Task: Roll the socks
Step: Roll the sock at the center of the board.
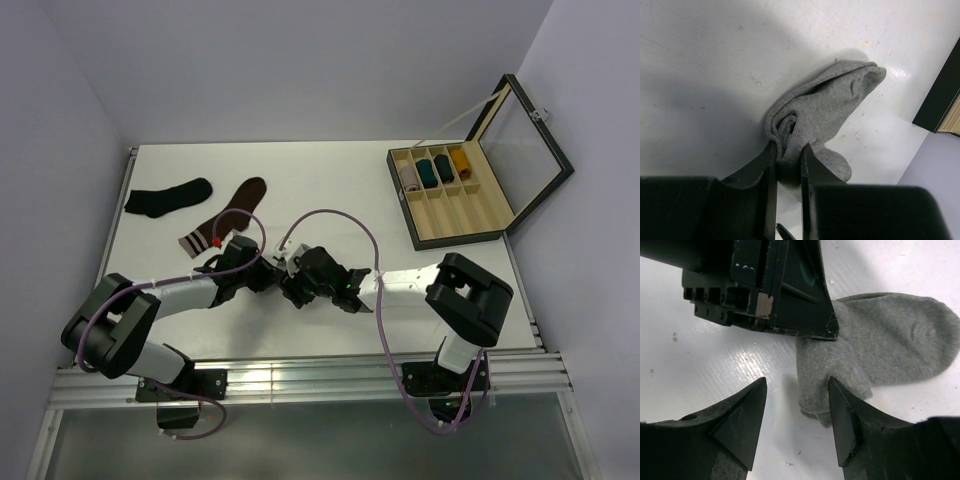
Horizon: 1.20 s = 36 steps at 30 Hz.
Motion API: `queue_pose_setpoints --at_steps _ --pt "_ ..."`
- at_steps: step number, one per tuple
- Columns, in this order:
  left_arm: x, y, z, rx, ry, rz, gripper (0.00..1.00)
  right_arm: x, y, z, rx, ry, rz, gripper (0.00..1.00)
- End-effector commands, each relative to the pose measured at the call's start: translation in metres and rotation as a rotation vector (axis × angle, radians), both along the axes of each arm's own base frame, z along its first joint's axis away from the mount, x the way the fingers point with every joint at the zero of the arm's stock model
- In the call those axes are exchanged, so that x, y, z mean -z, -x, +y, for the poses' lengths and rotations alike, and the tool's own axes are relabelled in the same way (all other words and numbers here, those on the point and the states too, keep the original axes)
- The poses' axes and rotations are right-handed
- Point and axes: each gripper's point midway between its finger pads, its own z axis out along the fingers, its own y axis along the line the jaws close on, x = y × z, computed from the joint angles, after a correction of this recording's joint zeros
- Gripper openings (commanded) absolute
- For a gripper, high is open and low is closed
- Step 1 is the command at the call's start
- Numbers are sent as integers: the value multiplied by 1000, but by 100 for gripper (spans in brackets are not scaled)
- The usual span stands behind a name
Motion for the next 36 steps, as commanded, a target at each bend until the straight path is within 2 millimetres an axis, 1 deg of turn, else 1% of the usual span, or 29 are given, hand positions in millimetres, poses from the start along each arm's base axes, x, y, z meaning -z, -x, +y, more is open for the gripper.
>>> queue_pose_setpoints --at_steps 1,8,12,15,16,19,20,22,24,26,27,28,31,32,34,36 --pt "36 26 20 24 -117 121 0 -10 -29 -5 81 43 -112 61" --pt "36 25 20 32 -124 117 0 -24 -39 -3 98 40 -166 62" --pt "36 24 20 35 -128 118 0 -23 -41 1 78 58 -171 62" --pt "35 25 17 49 -119 120 0 -13 -42 1 73 80 -167 63" --pt "36 26 18 49 -123 122 0 -5 -41 0 66 96 -156 63" --pt "35 25 17 53 -120 119 0 12 -39 -2 58 143 -130 63" --pt "35 24 16 54 -120 117 0 23 -37 -3 53 172 -110 63" --pt "35 25 16 62 -121 118 0 33 -33 -6 54 186 -86 63" --pt "36 25 15 68 -123 120 0 46 -30 -11 56 215 -54 63" --pt "35 23 15 72 -121 115 0 54 -28 -14 62 249 -29 63" --pt "35 23 16 73 -124 117 0 63 -26 -17 67 268 -11 63" --pt "35 22 16 72 -126 116 0 66 -25 -18 69 274 -1 63" --pt "34 20 18 77 -128 112 0 84 -19 -26 69 305 72 63" --pt "34 19 19 75 -129 115 0 88 -15 -29 63 317 104 63" --pt "33 15 22 73 -132 110 0 95 -15 -38 76 334 131 63" --pt "33 12 25 68 -135 111 0 100 -10 -45 102 340 181 63"
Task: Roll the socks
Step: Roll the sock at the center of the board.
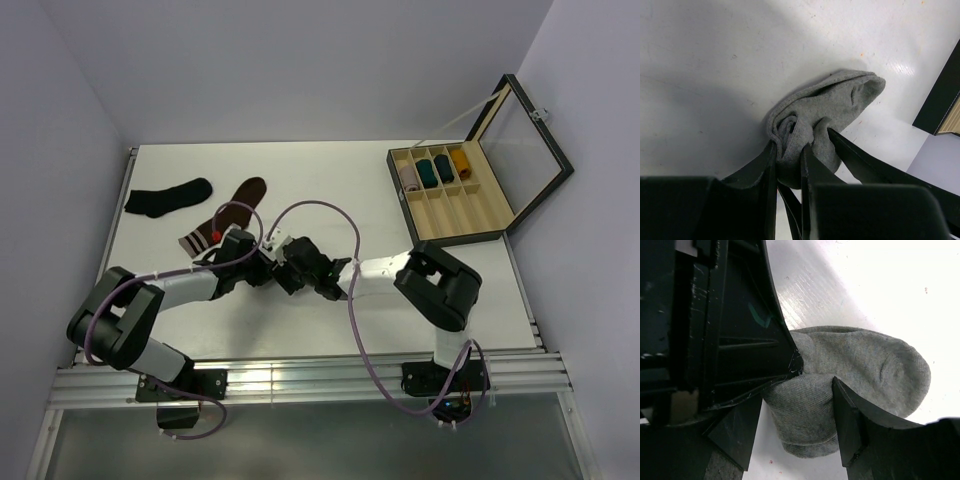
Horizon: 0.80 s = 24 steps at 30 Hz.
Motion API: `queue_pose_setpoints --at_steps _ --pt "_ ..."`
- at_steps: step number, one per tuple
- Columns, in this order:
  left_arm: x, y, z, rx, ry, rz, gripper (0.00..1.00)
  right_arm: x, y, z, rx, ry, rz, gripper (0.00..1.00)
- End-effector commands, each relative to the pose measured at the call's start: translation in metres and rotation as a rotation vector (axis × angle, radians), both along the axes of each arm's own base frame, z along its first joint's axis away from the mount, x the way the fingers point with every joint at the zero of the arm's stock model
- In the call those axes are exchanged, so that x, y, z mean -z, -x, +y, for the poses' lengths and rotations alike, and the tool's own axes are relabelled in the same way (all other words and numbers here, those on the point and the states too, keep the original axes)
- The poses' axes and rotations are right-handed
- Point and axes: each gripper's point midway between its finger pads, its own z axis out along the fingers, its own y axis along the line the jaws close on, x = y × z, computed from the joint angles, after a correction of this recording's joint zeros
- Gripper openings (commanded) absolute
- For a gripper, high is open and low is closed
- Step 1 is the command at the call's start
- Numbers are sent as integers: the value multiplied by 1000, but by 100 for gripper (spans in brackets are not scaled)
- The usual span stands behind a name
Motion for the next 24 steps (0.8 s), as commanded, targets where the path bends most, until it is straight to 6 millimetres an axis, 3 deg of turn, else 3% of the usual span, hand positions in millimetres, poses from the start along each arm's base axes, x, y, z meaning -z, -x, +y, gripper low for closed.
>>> queue_pose_setpoints --at_steps 1,5,10,14,24 --pt "33 22 24 39 -126 114 0 78 42 -58 53 216 278 63" --pt "30 11 28 22 -116 110 0 93 53 -72 74 272 349 60" --pt "29 4 29 15 -123 127 5 102 61 -80 92 296 408 33" --pt "25 0 26 4 -106 117 14 98 65 -84 101 237 481 1" --pt "9 -10 29 -51 -97 76 44 80 68 -85 93 80 637 0"
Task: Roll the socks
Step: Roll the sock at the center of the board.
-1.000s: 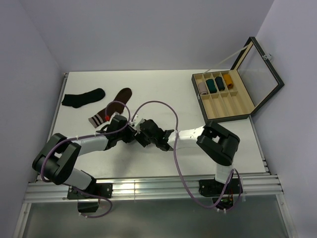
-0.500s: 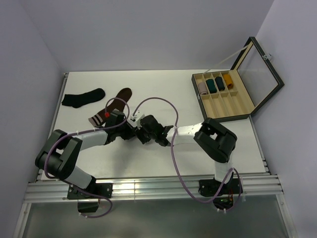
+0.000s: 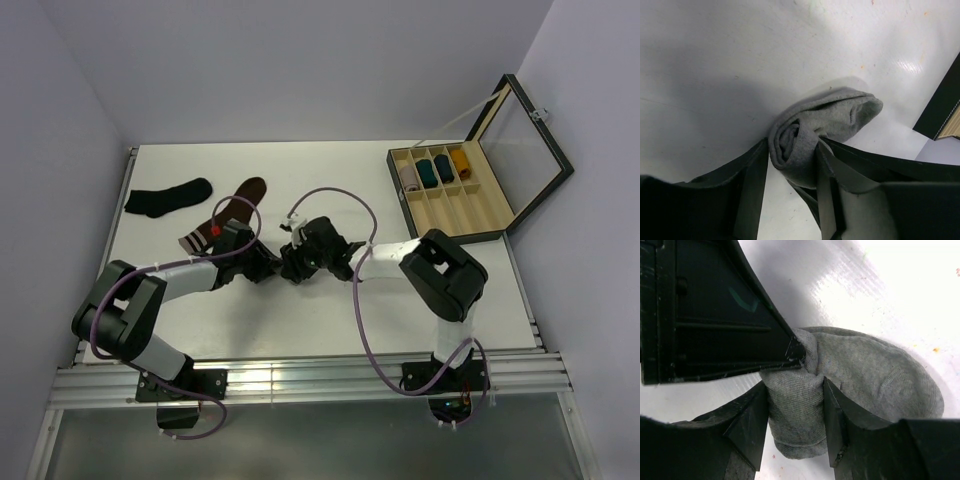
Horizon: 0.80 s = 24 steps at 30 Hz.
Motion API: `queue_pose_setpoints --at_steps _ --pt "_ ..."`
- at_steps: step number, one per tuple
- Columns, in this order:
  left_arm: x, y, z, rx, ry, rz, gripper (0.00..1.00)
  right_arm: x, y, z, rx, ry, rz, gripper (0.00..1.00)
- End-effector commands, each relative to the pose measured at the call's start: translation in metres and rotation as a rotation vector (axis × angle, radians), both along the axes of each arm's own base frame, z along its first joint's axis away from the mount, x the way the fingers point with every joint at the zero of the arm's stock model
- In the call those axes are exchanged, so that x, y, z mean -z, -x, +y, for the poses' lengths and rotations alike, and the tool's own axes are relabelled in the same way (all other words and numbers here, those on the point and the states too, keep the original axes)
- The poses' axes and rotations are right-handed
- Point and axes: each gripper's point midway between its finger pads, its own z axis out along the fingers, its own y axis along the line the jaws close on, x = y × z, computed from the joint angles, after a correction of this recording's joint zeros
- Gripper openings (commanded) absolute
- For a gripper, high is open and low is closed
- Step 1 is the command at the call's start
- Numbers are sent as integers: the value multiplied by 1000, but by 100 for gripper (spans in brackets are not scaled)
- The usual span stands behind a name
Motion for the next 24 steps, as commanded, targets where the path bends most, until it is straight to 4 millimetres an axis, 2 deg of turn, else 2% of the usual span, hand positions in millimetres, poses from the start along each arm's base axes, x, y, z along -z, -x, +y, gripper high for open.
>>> queue_pose_setpoints --at_steps 1,2,5,6,10,14,15,18,24 --pt "10 3 23 -63 -101 35 46 79 73 -77 25 280 371 0" --pt "9 2 24 -68 -100 31 49 79 75 -76 22 276 387 0" --pt "1 3 25 -88 -81 13 67 71 78 -69 9 218 445 0" --pt "2 2 31 -112 -96 1 69 68 78 -67 8 196 463 0" --pt "-7 2 38 -161 -84 -38 72 54 77 -58 21 76 587 0" --pt "-24 1 37 -194 -18 -103 73 48 77 -51 60 16 685 0" --pt "-22 4 38 -196 -12 -102 73 49 77 -49 65 2 706 0" --pt "-23 10 32 -198 14 -105 72 50 76 -46 99 -41 758 0" --pt "-19 22 8 -187 42 -100 72 59 76 -50 151 -67 789 0"
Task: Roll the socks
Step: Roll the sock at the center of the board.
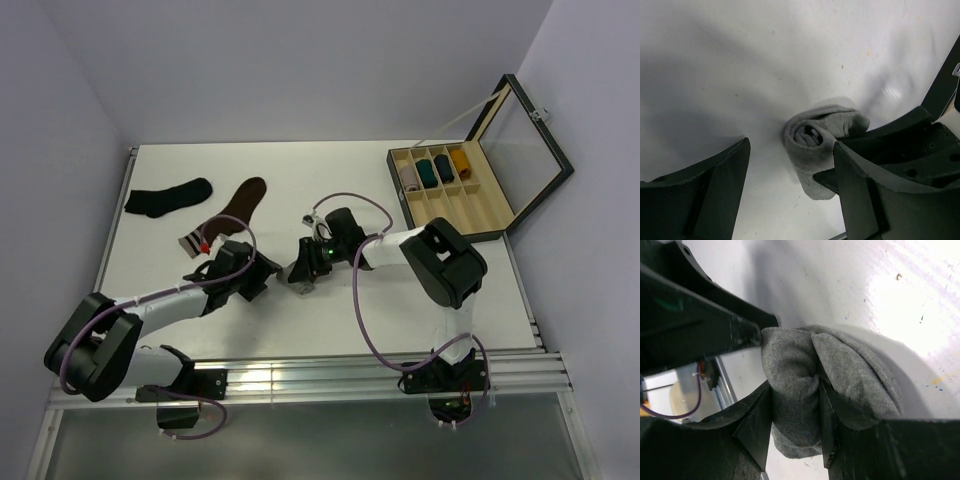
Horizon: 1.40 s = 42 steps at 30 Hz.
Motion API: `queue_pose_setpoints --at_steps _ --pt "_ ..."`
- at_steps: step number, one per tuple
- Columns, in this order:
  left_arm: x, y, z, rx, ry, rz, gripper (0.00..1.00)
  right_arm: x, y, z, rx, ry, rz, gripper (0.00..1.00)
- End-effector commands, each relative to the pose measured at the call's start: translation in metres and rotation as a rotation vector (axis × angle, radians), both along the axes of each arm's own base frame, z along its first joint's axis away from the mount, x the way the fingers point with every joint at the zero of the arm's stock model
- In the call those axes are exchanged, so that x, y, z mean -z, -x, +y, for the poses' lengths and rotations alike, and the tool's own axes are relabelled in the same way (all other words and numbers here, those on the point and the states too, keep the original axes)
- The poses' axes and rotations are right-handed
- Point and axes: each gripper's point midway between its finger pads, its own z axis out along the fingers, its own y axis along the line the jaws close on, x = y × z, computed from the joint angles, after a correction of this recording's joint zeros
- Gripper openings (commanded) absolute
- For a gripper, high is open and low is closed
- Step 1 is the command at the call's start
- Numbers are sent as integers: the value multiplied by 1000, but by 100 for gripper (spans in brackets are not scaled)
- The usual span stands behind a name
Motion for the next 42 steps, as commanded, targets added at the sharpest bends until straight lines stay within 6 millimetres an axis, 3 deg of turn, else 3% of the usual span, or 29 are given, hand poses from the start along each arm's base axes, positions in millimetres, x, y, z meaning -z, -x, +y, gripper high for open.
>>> queue_pose_setpoints --at_steps 1,7,16,22,23,25,28,29,31,36,42 --pt "-9 -7 -12 -46 48 -43 72 65 46 -38 47 202 252 0" --pt "-6 -8 -29 -33 25 -31 69 66 43 -39 68 201 250 0" --pt "8 -3 -45 15 18 19 54 65 39 -40 76 197 219 0" --pt "15 3 -53 46 5 42 34 62 34 -37 78 189 192 0" --pt "18 4 -54 52 -3 49 25 59 33 -36 74 181 180 0" --pt "21 6 -54 60 -16 58 16 53 30 -36 74 171 152 0" --pt "25 7 -51 64 -45 67 2 37 24 -35 81 145 92 17" --pt "25 6 -51 64 -52 66 0 30 22 -33 83 129 69 27" --pt "27 6 -47 66 -74 67 0 8 20 -32 94 88 27 38" --pt "29 7 -44 72 -103 71 0 -37 6 -33 140 16 -83 47" --pt "31 6 -45 80 -110 72 0 -57 -3 -42 183 -27 -129 54"
